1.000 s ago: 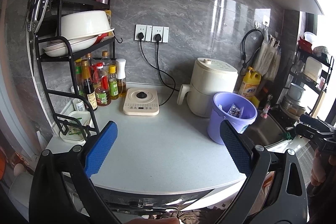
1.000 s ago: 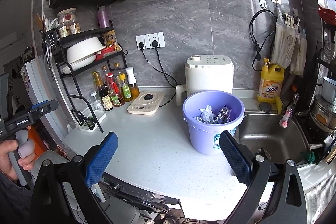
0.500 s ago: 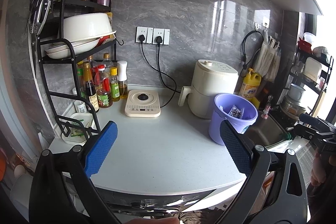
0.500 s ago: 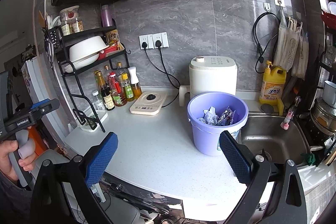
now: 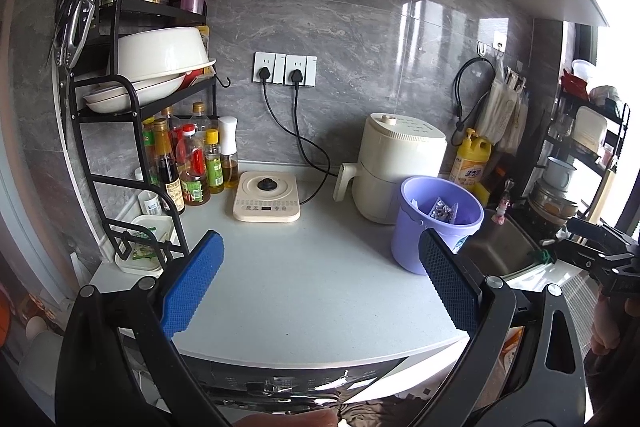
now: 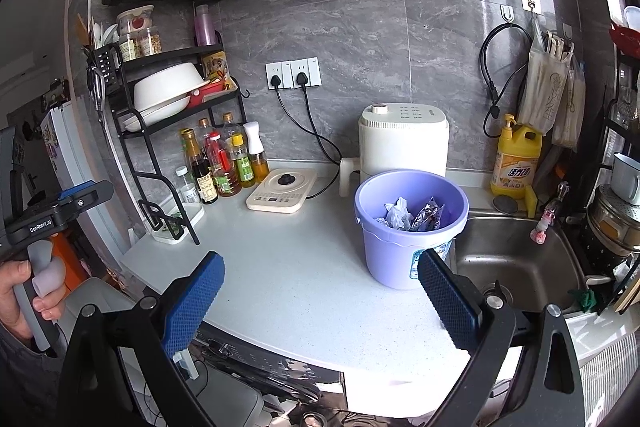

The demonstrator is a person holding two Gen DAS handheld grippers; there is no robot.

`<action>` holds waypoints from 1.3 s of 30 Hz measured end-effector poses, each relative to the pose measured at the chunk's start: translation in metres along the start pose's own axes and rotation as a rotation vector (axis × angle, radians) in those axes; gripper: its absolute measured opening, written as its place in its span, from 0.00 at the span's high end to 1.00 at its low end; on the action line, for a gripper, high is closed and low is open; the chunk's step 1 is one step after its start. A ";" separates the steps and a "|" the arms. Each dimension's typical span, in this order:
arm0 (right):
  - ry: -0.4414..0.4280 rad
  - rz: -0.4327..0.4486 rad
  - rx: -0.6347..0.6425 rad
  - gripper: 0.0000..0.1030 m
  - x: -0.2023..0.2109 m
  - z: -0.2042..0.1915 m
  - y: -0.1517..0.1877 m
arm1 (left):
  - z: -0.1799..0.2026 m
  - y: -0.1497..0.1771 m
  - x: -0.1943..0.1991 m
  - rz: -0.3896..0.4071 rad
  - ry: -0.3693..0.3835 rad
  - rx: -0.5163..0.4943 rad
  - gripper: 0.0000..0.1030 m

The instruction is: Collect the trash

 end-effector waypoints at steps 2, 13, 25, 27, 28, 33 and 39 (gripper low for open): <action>0.008 -0.001 -0.003 0.08 0.001 0.002 0.000 | 0.002 0.000 0.000 0.002 0.003 0.003 0.06; 0.026 0.000 -0.031 0.08 0.001 0.016 0.003 | 0.011 0.000 -0.009 0.003 -0.001 -0.009 0.06; 0.015 0.003 -0.025 0.08 -0.003 0.019 0.001 | 0.020 -0.002 -0.014 -0.002 -0.012 0.000 0.06; 0.008 0.003 -0.025 0.08 -0.004 0.018 0.000 | 0.020 -0.003 -0.013 0.001 -0.023 -0.005 0.06; 0.005 0.004 -0.023 0.08 -0.005 0.017 0.000 | 0.020 -0.003 -0.011 0.003 -0.025 -0.005 0.06; -0.003 0.017 -0.014 0.08 -0.006 0.013 -0.002 | 0.018 -0.002 -0.007 0.003 -0.037 -0.003 0.06; -0.006 -0.006 -0.046 0.08 -0.010 0.016 -0.004 | 0.019 -0.006 -0.002 0.000 -0.023 0.002 0.06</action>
Point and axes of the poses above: each gripper's, at about its wrist camera, not at the fingertips, and x roughly against the way its jaws point, z to its right, y to its underside, the point moved 5 cm from there along -x, roughly the way its jaws point, and after that the axes turned 13 degrees about -z, right-handed, at the moved point
